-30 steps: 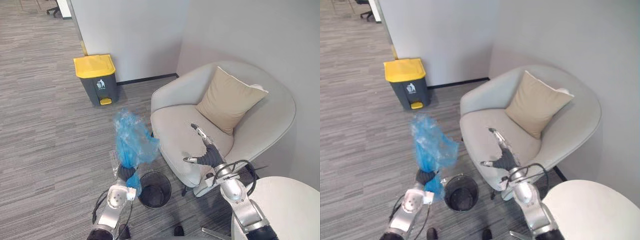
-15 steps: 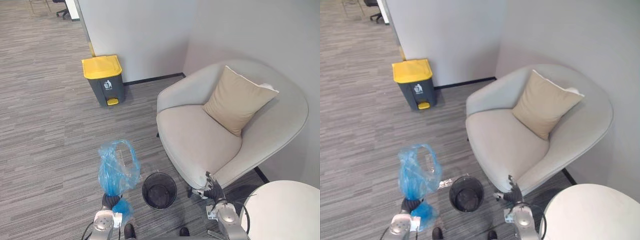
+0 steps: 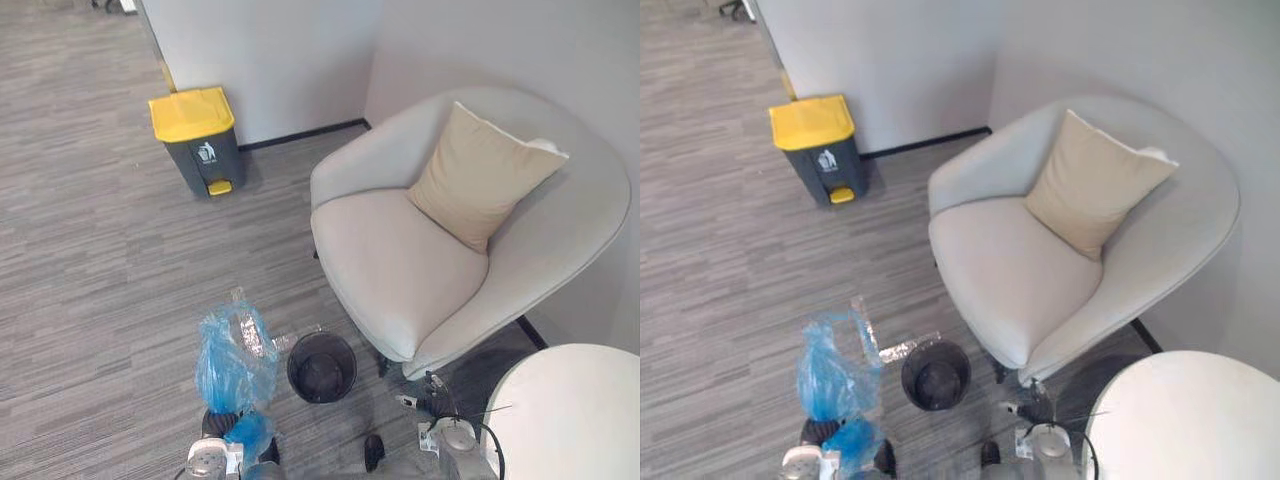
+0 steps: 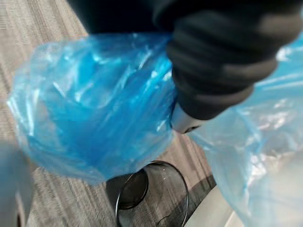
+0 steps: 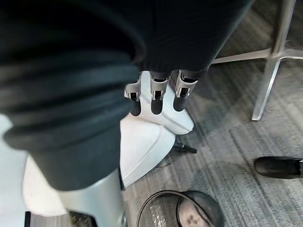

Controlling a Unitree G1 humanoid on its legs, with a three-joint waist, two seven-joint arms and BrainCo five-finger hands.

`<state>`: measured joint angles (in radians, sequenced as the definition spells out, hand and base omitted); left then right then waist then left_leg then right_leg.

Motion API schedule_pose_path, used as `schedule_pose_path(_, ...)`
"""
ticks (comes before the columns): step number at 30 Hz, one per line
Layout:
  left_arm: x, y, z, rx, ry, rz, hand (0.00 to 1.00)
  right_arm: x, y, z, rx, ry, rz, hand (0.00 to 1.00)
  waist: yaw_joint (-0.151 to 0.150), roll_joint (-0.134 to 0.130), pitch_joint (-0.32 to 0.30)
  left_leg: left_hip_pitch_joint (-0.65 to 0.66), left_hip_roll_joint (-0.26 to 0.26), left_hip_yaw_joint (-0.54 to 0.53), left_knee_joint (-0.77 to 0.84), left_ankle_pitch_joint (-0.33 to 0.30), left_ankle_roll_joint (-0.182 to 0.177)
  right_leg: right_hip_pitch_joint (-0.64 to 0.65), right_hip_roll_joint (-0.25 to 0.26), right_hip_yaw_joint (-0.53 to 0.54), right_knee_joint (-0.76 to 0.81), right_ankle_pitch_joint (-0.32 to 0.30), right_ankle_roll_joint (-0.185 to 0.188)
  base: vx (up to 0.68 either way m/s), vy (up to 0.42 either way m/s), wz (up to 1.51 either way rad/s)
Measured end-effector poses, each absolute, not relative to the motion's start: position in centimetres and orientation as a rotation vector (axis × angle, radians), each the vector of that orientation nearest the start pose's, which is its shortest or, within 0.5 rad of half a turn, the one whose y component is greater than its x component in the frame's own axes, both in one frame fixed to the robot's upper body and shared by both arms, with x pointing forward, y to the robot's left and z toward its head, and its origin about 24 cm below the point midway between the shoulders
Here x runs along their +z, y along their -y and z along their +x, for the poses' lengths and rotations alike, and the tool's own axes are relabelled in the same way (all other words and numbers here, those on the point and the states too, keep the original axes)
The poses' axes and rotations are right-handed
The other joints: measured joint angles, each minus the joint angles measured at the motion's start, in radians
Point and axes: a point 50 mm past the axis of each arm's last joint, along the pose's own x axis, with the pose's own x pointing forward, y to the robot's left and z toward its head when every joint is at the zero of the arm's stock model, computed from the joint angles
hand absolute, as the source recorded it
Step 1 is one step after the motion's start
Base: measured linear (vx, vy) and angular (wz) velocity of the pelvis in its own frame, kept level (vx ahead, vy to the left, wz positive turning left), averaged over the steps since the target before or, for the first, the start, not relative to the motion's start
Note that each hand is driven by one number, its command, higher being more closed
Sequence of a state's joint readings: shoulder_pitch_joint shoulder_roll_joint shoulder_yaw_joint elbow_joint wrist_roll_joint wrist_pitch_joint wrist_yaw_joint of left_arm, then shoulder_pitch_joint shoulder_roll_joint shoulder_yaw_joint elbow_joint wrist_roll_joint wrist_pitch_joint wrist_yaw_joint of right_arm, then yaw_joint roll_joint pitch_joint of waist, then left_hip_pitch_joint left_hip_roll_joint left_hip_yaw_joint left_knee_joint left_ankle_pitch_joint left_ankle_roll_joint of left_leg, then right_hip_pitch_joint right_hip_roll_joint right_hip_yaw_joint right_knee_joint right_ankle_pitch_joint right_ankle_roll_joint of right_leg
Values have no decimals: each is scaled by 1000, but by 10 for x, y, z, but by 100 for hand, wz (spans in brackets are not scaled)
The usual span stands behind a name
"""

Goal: Gather rubbish on tea table into small bin, then transfer packed bag to large trash can.

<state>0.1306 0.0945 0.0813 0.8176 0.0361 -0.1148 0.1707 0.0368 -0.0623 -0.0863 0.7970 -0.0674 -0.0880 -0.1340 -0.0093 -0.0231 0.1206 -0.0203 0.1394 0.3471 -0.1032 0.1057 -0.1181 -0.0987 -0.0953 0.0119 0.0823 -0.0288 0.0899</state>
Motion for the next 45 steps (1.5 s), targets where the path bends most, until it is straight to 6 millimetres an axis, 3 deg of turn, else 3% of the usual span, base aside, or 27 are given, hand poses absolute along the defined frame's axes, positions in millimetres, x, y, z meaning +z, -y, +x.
schedule_pose_path(3,-128,-208,142,276,-787,158,100,-115,182,173,-196,-706,-121,0,7,-21,26,-53,11,20,103,-41,20,-65,-10,-5,88,1,1,-116,9,-26)
schedule_pose_path(5,-126,-200,149,267,-770,139,100,-114,183,175,-196,-699,-124,0,9,-9,27,-90,36,24,164,-76,50,-80,-11,0,108,12,19,-133,-7,-9)
schedule_pose_path(6,-125,-198,152,272,-755,124,100,-112,181,176,-200,-691,-118,0,12,4,42,-102,47,24,186,-79,52,-124,-19,-28,343,-92,-3,-89,-60,22)
schedule_pose_path(7,-124,-199,150,274,-751,127,100,-113,176,174,-197,-694,-105,0,11,-7,38,-102,41,5,211,-82,55,-144,-41,-44,590,-164,6,-82,-74,29)
schedule_pose_path(9,-125,-202,145,283,-760,132,100,-113,171,174,-185,-694,-98,0,19,-24,26,-117,39,-8,231,-81,56,-131,-52,-43,705,-186,12,-92,-175,30)
schedule_pose_path(10,-126,-206,141,295,-770,135,100,-112,167,176,-161,-688,-109,0,25,-49,15,-151,34,-20,271,-72,45,-104,-49,-54,659,-219,31,-140,-192,18)
schedule_pose_path(12,-129,-197,137,293,-786,106,100,-108,167,184,-160,-664,-114,0,51,-18,10,-177,51,-45,274,-61,50,-83,-18,-66,564,-229,33,-126,-98,-16)
schedule_pose_path(13,-129,-189,135,288,-781,84,100,-107,171,184,-170,-660,-125,0,75,-5,4,-196,60,-48,265,-36,48,-43,5,-70,452,-269,8,-136,-74,-31)
schedule_pose_path(14,-129,-189,136,286,-779,84,100,-106,172,188,-170,-651,-133,0,76,-6,5,-217,58,-47,257,-14,29,-36,5,-79,397,-296,-24,-256,-133,-9)
schedule_pose_path(15,-128,-185,141,269,-773,84,100,-103,174,195,-164,-636,-147,0,69,18,20,-235,61,-61,229,19,31,-39,15,-98,360,-309,-55,-184,-95,20)
schedule_pose_path(18,-130,-174,138,231,-785,82,100,-106,180,186,-185,-660,-159,0,60,54,32,-218,65,-101,151,64,21,-35,31,-156,367,-300,-69,-295,-73,45)
schedule_pose_path(19,-131,-174,137,232,-790,81,100,-107,180,185,-187,-663,-160,0,59,58,31,-219,66,-104,141,50,14,-34,32,-167,365,-297,-73,-199,-9,49)
schedule_pose_path(20,-130,-175,138,231,-785,83,100,-107,179,186,-190,-662,-157,0,58,50,32,-229,60,-101,139,-7,-7,-33,10,-194,339,-282,-88,-139,41,44)
schedule_pose_path(21,-129,-175,142,230,-772,84,100,-106,179,187,-194,-656,-155,0,58,30,41,-252,53,-97,179,-28,13,-37,-6,-206,320,-264,-94,-193,64,62)
schedule_pose_path(22,-127,-175,146,223,-761,91,100,-105,182,188,-209,-654,-152,0,58,26,42,-288,36,-91,324,-33,46,-40,-40,-234,307,-245,-92,-132,31,50)
schedule_pose_path(23,-127,-175,147,221,-759,93,100,-105,183,188,-214,-655,-151,0,58,24,42,-294,31,-83,375,-40,55,-39,-50,-244,302,-241,-88,-138,27,61)
schedule_pose_path(24,-126,-174,148,211,-755,96,100,-107,186,185,-226,-663,-152,0,51,18,40,-290,44,-25,527,-123,77,-38,-70,-277,286,-219,-85,-43,101,64)
schedule_pose_path(25,-128,-171,147,196,-764,103,100,-107,189,184,-236,-666,-154,0,42,39,26,-276,84,55,607,-218,84,-35,-76,-309,263,-201,-71,-28,145,74)
schedule_pose_path(26,-129,-170,146,189,-773,105,100,-107,191,184,-239,-665,-156,0,34,48,21,-263,101,100,604,-245,87,-35,-80,-325,256,-193,-61,43,206,93)
schedule_pose_path(27,-129,-171,150,184,-770,112,100,-106,193,186,-243,-662,-158,0,16,59,16,-248,84,162,532,-250,84,-31,-88,-356,236,-175,-33,46,161,72)
schedule_pose_path(30,-130,-182,148,189,-785,152,100,-109,183,185,-235,-678,-127,0,15,30,20,-199,18,157,414,-220,107,36,-93,-388,114,-106,-5,12,176,44)
schedule_pose_path(33,-131,-189,142,190,-801,178,100,-108,183,190,-231,-676,-133,0,15,29,19,-176,-21,154,382,-212,120,73,-108,-386,53,-72,15,-54,145,12)
schedule_pose_path(38,-135,-198,133,190,-836,223,100,-113,182,190,-222,-707,-136,0,18,28,22,-186,-50,133,348,-194,153,64,-122,-394,38,-73,29,-90,74,10)
schedule_pose_path(42,-136,-201,128,199,-847,228,100,-116,187,185,-230,-730,-152,0,14,12,32,-231,-80,100,466,-299,181,32,-195,-402,206,-176,83,0,109,24)
schedule_pose_path(43,-135,-203,129,200,-843,235,100,-117,187,183,-229,-735,-151,0,13,4,33,-236,-91,90,476,-313,182,31,-213,-405,242,-187,76,75,90,65)
schedule_pose_path(44,-134,-206,130,199,-837,245,100,-117,188,182,-232,-738,-154,0,-1,-10,34,-233,-123,59,477,-334,201,5,-239,-379,343,-192,15,125,131,75)
schedule_pose_path(45,-134,-205,131,196,-836,245,100,-116,188,184,-228,-734,-153,0,-8,-1,47,-223,-131,29,473,-341,214,-91,-247,-298,515,-168,-41,131,127,81)
